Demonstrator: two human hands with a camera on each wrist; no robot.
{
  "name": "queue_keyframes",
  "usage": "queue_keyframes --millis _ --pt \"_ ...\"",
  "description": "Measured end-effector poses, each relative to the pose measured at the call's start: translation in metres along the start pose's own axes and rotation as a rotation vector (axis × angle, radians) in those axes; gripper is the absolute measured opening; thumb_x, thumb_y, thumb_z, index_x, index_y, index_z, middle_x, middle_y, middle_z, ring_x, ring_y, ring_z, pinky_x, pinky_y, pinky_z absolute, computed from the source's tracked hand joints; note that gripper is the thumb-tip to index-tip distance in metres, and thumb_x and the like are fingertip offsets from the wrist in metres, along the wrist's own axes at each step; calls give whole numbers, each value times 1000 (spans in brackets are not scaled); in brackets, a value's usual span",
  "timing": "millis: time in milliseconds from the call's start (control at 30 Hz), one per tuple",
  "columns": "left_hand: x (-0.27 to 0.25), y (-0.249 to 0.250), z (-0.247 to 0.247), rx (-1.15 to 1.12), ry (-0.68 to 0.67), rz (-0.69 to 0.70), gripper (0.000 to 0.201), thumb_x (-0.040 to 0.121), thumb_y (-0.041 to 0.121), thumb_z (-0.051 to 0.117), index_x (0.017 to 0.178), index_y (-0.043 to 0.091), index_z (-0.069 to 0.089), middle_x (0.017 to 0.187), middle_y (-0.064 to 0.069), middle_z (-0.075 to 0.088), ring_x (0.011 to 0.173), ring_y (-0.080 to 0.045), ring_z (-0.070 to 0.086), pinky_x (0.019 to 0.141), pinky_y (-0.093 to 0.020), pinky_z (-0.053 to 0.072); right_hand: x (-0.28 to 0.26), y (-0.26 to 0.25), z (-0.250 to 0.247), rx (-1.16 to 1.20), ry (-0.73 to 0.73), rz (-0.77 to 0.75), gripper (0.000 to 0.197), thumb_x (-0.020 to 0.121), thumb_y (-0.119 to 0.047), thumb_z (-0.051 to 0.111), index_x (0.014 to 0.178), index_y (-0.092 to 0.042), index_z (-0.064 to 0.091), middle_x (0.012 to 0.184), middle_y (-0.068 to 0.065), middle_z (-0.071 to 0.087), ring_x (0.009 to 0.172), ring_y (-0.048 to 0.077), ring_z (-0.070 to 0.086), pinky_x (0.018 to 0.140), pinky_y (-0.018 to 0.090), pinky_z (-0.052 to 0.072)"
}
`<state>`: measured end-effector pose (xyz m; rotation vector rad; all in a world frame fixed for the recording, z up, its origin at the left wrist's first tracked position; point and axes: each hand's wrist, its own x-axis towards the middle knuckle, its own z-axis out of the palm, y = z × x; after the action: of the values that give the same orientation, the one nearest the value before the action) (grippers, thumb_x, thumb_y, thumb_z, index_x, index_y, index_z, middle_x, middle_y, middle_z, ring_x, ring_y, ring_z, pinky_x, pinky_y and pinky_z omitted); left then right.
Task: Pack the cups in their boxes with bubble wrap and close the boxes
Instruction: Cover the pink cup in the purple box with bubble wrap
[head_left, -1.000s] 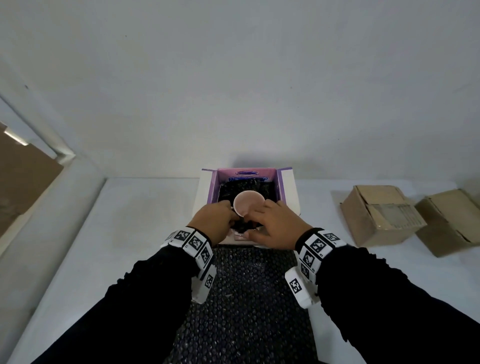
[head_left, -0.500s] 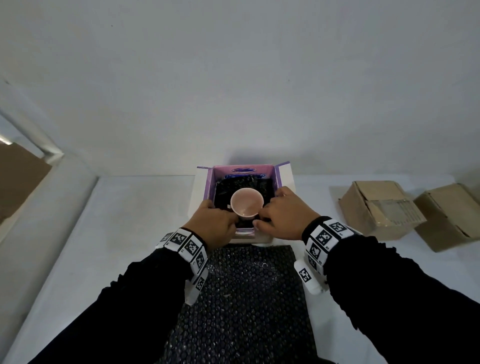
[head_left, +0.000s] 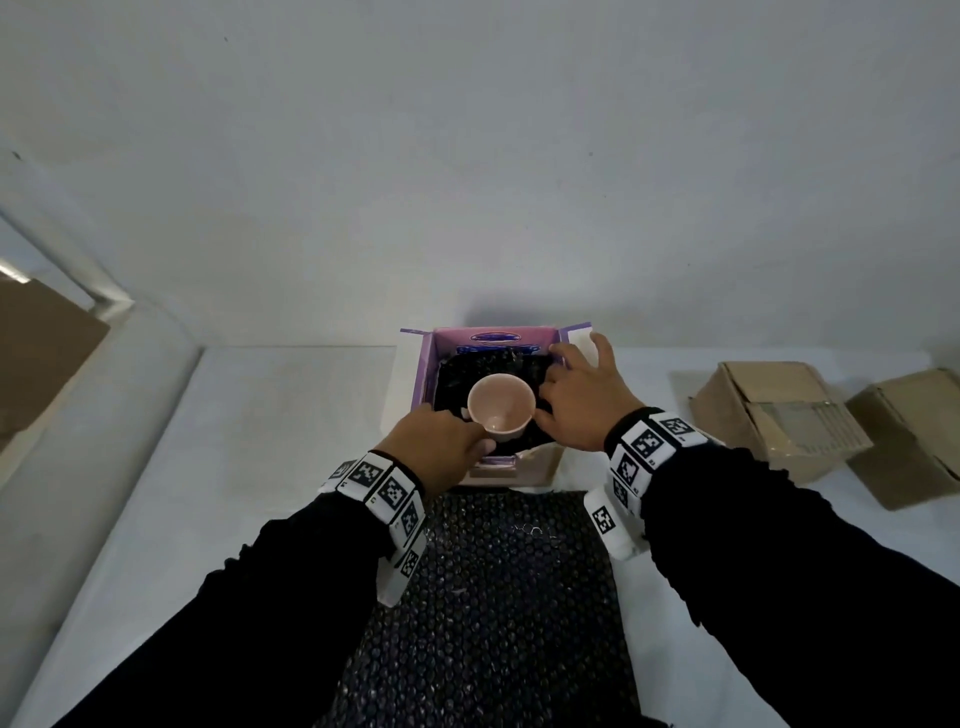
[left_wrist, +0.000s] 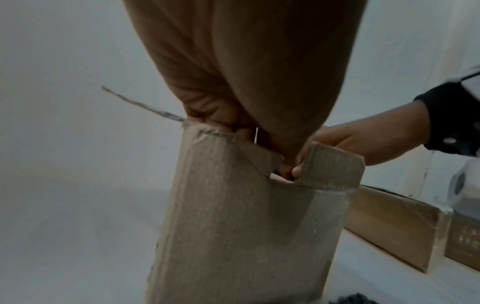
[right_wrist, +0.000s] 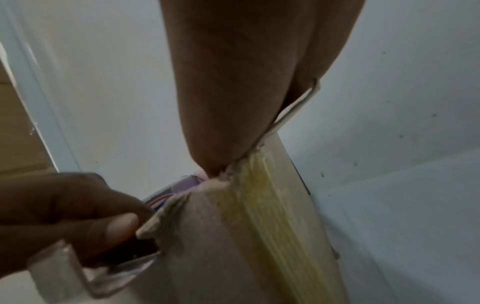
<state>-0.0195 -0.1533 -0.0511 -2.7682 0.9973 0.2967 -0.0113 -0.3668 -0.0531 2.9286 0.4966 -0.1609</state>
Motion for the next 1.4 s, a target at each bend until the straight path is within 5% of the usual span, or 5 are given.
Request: queue_keyframes --millis 567,867,1033,1200,1400 --pt "-26 25 12 -91 90 -80 49 95 59 31 120 28 59 115 3 62 108 -19 55 90 -36 33 -51 -30 -12 157 -79 56 52 94 -59 33 94 -24 71 112 -6 66 140 17 24 112 58 -8" --pt "-85 54 44 -267 422 -129 45 81 47 45 115 24 61 125 0 58 117 -25 52 93 -42 45 -126 -54 38 459 400 -102 14 87 -31 55 97 -22 59 97 -2 62 92 22 56 77 36 40" --pt "-111 89 77 -345 156 -207 37 87 45 50 120 30 58 139 4 43 123 -23 46 99 -41 40 -156 -72 93 330 -155 99 71 85 -60 54 141 -22 35 136 5 44 125 28 41 98 44 38" --pt "-128 113 107 -351 -191 -207 52 89 48 53 136 29 42 138 1 40 127 -23 42 103 -42 39 -167 -77 108 302 -53 82 29 88 -43 58 113 -30 55 126 -3 48 120 24 39 95 40 32" --pt "-133 107 96 -310 -48 -250 57 87 51 55 136 26 41 140 -2 36 129 -25 38 103 -41 39 -162 -74 92 550 229 108 9 84 -29 66 89 -32 60 111 -10 51 108 20 41 89 39 34"
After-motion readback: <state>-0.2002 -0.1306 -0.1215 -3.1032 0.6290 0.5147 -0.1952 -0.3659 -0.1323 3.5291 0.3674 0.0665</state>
